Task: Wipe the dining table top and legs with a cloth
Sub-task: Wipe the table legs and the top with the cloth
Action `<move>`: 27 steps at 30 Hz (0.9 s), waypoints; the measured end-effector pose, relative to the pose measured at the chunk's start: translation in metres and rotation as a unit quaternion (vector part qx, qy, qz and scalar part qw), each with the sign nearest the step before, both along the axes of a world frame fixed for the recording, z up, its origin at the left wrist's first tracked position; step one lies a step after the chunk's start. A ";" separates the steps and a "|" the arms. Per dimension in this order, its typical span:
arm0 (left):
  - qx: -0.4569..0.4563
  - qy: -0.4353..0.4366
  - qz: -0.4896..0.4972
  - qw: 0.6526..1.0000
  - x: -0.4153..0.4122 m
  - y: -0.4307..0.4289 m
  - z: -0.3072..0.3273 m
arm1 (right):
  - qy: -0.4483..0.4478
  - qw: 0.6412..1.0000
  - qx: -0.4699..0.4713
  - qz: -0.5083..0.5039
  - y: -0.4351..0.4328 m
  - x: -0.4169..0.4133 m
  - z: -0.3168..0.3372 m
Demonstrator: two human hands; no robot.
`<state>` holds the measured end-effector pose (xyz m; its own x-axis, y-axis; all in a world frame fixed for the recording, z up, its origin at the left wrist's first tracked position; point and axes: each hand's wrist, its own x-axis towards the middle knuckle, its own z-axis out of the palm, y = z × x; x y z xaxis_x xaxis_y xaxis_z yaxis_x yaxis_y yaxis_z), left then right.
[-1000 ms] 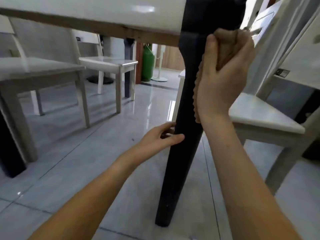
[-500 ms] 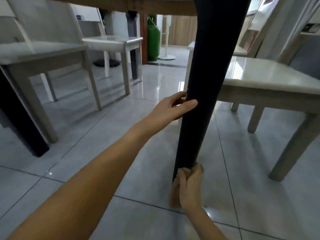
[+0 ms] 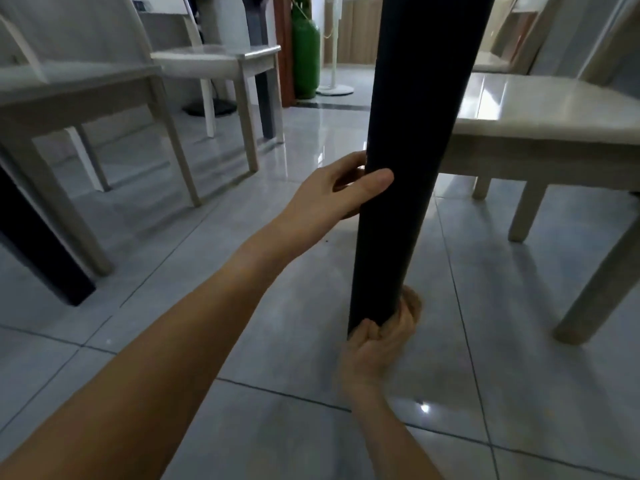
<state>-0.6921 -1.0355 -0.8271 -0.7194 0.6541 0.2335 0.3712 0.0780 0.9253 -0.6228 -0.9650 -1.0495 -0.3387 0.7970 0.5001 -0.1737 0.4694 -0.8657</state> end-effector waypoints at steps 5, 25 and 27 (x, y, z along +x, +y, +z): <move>-0.009 -0.004 0.018 1.000 0.007 0.000 0.003 | -0.172 0.984 -0.016 -0.034 -0.020 0.014 -0.042; 0.059 0.097 0.077 0.990 0.022 0.019 -0.013 | 0.145 0.978 -0.151 0.013 0.014 -0.015 0.097; 0.059 0.091 0.087 0.990 0.022 0.020 -0.014 | 0.084 0.983 -0.160 -0.020 0.009 -0.027 0.048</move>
<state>-0.6698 -1.0151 -0.8411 -0.7581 0.4850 0.4359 0.5222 0.0511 0.8513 -0.6502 -0.9559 -1.0018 -0.2385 0.9337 0.2670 -0.3134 0.1863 -0.9312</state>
